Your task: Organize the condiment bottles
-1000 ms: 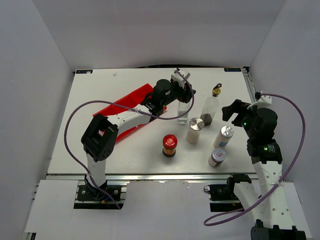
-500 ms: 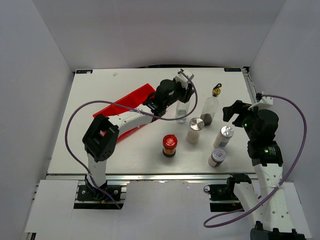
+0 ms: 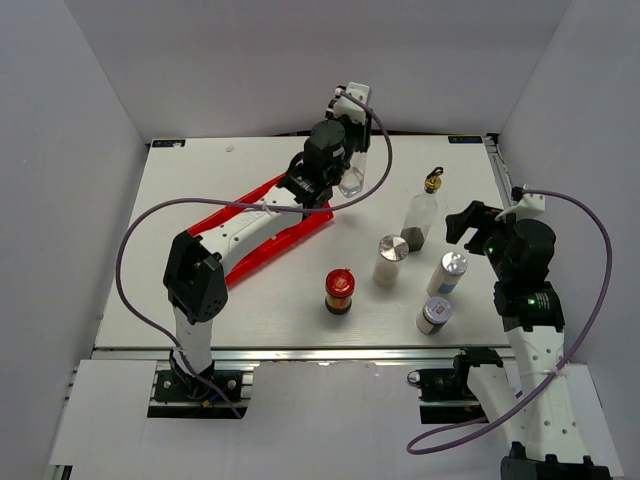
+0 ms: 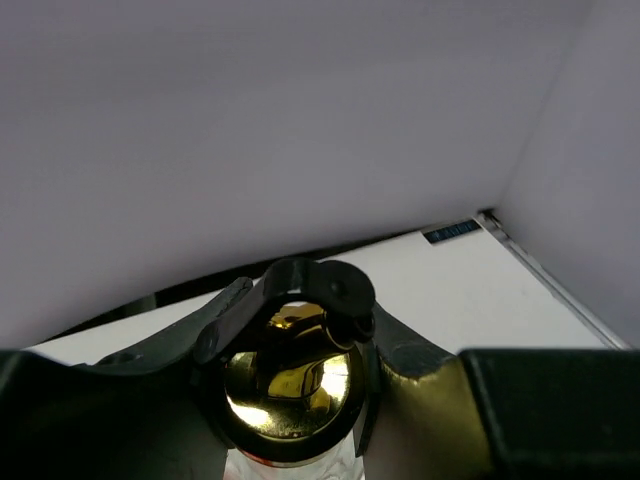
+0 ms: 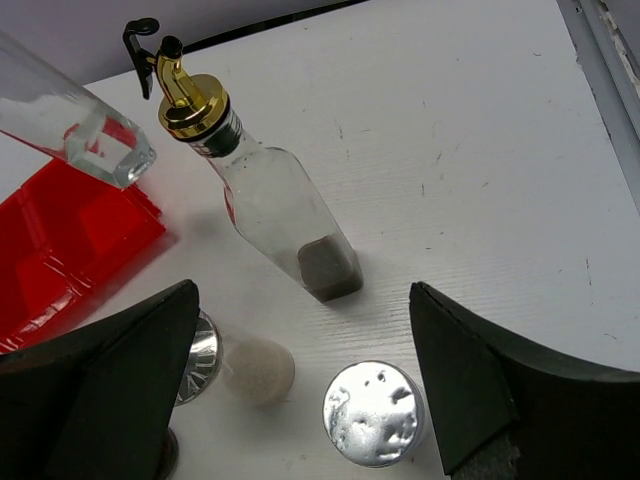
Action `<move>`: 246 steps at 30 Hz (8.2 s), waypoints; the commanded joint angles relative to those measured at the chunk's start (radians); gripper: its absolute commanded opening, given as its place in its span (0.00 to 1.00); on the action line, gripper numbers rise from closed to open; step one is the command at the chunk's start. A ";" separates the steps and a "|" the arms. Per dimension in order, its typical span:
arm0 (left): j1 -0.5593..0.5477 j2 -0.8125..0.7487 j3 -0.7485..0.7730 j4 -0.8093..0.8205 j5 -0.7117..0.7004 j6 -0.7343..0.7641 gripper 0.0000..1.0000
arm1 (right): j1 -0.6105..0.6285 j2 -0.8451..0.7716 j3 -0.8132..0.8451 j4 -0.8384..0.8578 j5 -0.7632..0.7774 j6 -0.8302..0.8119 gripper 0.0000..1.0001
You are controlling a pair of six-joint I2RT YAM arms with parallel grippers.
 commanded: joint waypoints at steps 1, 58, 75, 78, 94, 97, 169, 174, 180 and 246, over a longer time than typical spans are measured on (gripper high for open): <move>0.023 -0.092 0.091 0.037 -0.167 0.020 0.00 | -0.004 -0.002 0.000 0.047 0.010 -0.002 0.89; 0.267 -0.010 -0.207 0.226 -0.386 -0.184 0.08 | -0.005 0.004 -0.011 0.053 0.047 0.009 0.89; 0.267 0.026 -0.211 0.190 -0.377 -0.173 0.96 | -0.004 -0.015 -0.032 0.103 -0.086 -0.016 0.89; 0.267 -0.005 -0.250 0.209 -0.350 -0.181 0.98 | -0.005 -0.024 -0.032 0.116 -0.120 -0.027 0.89; 0.267 -0.178 -0.343 0.051 -0.126 -0.221 0.98 | -0.004 0.062 -0.011 0.219 -0.333 -0.102 0.89; 0.267 -0.216 -0.348 -0.003 -0.081 -0.216 0.98 | -0.004 0.143 0.013 0.263 -0.350 -0.111 0.89; 0.267 -1.269 -1.147 -0.477 -0.601 -0.637 0.98 | 0.662 1.149 0.997 0.539 -0.043 -0.318 0.00; 0.267 -1.281 -1.155 -0.472 -0.606 -0.635 0.98 | 0.671 1.211 1.014 0.562 -0.010 -0.314 0.00; 0.267 -1.275 -1.156 -0.472 -0.607 -0.635 0.98 | 0.678 1.260 1.035 0.571 0.018 -0.320 0.00; 0.010 -0.858 -0.983 -0.308 0.098 -0.526 0.98 | 0.540 0.467 0.169 0.203 0.556 -0.061 0.89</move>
